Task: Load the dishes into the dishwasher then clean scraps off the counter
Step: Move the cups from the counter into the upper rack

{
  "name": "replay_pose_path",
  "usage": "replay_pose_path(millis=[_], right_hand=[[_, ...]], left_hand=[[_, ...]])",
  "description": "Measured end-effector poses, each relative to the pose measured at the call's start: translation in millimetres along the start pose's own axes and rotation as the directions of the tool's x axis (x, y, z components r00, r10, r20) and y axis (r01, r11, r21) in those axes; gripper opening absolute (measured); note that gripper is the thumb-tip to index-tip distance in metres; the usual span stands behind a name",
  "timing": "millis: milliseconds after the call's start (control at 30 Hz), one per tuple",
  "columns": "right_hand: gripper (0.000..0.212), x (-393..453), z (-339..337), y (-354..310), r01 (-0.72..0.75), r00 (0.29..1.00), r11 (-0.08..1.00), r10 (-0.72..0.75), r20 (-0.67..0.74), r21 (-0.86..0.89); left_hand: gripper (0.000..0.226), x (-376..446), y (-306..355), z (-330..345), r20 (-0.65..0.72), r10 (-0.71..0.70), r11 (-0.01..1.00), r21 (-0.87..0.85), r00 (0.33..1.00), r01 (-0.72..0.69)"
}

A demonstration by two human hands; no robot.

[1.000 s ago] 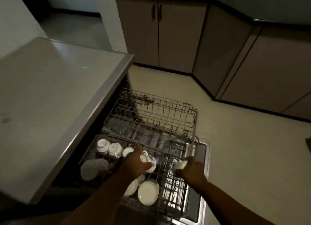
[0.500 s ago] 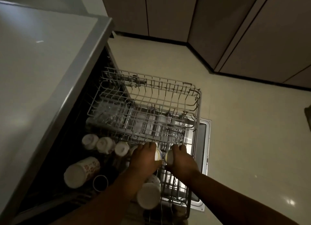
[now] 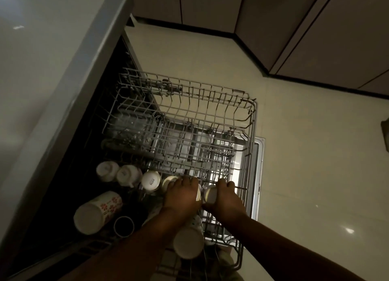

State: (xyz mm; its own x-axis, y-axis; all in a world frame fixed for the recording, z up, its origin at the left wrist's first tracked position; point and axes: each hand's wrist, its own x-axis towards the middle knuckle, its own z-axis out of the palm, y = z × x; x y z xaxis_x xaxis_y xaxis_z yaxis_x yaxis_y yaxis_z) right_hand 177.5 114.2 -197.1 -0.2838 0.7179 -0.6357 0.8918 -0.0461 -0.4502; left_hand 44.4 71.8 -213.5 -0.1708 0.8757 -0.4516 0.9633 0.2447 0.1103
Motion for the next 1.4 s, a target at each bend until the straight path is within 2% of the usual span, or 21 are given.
replay_pose_path(millis=[133, 300, 367, 500, 700, 967, 1167, 1400], right_hand=[[0.059, 9.5, 3.6, -1.1, -0.013, 0.999, 1.0, 0.014, 0.033, -0.023], [0.069, 14.1, 7.2, 6.2, 0.021, 0.997, 1.0, -0.02, 0.07, -0.02], [0.075, 14.5, 7.1, 10.6, 0.03, 0.995, 0.999, -0.026, 0.097, -0.037], [0.083, 17.4, 4.0, 17.6, 0.052, 0.99, 0.996, -0.042, 0.138, -0.074], [0.075, 14.7, 7.7, 21.7, 0.043, 0.991, 0.985, -0.02, 0.132, -0.169], [0.06, 10.7, 13.7, 15.0, 0.061, 0.996, 0.982, -0.05, 0.068, -0.18], [0.043, -2.6, 28.3, -13.6, 0.105, 0.994, 0.917, -0.104, 0.025, -0.386], [0.052, 7.6, 25.3, -11.1, 0.147, 0.989, 0.902, -0.129, 0.071, -0.406]], left_hand=[[0.062, 3.9, 0.4, 2.9, 0.026, 0.062, 0.998, 0.017, 0.998, -0.063], [0.057, 8.0, 0.5, 2.1, 0.039, 0.062, 0.99, 0.124, 0.997, -0.066], [0.059, 10.5, -0.9, 5.1, 0.035, 0.09, 0.991, 0.098, 0.995, -0.093], [0.058, 10.7, -5.2, 3.2, -0.043, 0.087, 0.993, 0.084, 0.995, -0.083], [0.054, 6.2, -12.8, 7.0, -0.086, 0.084, 0.995, 0.054, 0.993, -0.079], [0.064, -0.6, -10.3, 6.8, -0.048, 0.067, 0.998, 0.004, 0.997, -0.067], [0.058, -0.6, -9.0, 7.4, -0.041, 0.061, 0.998, 0.008, 0.997, -0.06], [0.063, -0.1, -8.0, 8.8, -0.048, 0.046, 0.999, -0.013, 0.998, -0.047]])
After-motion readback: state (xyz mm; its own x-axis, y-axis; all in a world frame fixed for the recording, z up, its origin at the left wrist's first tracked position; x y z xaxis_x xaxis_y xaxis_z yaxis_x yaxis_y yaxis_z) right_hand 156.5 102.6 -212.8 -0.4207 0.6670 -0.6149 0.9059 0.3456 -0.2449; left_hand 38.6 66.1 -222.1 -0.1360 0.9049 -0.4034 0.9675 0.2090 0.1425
